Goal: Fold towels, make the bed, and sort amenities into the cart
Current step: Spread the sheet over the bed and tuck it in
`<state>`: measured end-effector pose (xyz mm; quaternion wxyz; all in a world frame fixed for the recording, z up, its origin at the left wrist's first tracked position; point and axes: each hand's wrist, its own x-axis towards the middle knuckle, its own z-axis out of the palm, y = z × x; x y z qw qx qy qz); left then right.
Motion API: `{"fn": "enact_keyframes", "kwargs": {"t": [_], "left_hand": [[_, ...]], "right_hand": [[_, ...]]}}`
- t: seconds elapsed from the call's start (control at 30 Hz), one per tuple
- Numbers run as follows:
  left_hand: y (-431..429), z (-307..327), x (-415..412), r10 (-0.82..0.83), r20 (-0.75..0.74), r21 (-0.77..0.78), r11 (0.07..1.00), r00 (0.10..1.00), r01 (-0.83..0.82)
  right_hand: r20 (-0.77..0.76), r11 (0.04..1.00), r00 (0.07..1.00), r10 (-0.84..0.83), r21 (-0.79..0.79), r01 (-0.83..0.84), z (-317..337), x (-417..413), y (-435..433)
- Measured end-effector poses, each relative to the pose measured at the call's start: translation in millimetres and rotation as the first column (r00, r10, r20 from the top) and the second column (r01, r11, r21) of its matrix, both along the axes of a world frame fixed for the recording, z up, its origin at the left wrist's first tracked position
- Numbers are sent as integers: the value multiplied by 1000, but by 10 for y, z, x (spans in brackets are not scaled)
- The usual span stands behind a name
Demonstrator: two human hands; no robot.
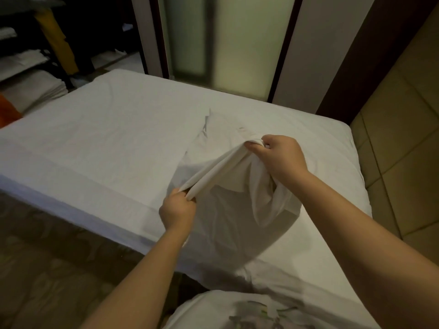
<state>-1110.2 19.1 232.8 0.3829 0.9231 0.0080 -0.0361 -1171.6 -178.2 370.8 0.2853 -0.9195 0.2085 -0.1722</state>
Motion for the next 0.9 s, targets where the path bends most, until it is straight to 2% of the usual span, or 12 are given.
{"fn": "enact_keyframes", "kwargs": {"t": [0.1,0.17,0.37,0.47,0.53,0.63,0.73,0.83,0.9], "left_hand": [[280,-45,241,-56,-52,151,986,997,63],[474,-64,374,-68,-51,199,977,996,76],[842,164,902,-205,71,250,951,976,182],[1065,373,1207,-311,134,194,939,941,283],[1253,472,1390,-414,155,219,900,897,378],[1651,524,1629,-640,145,412,732,755,542],[2095,546,1869,-770,140,485,601,622,635],[2506,331,1970,-886,55,622,391,460,679],[2734,102,1896,-918,-76,666,244,390,705]], "right_hand": [[27,1000,999,-30,10,30,1,-9,-4],[58,997,995,-80,15,79,19,-32,-35],[42,985,984,-172,-1,172,-47,-111,40],[-34,966,967,-253,44,255,-232,-205,202],[-104,944,945,-309,89,318,-417,-307,371],[-186,879,888,-421,158,450,-659,-563,653],[-268,821,813,-517,116,560,-855,-999,845],[-440,780,722,-534,73,622,-1208,-1575,1102],[-584,767,642,-497,52,640,-1521,-1916,1333]]}}
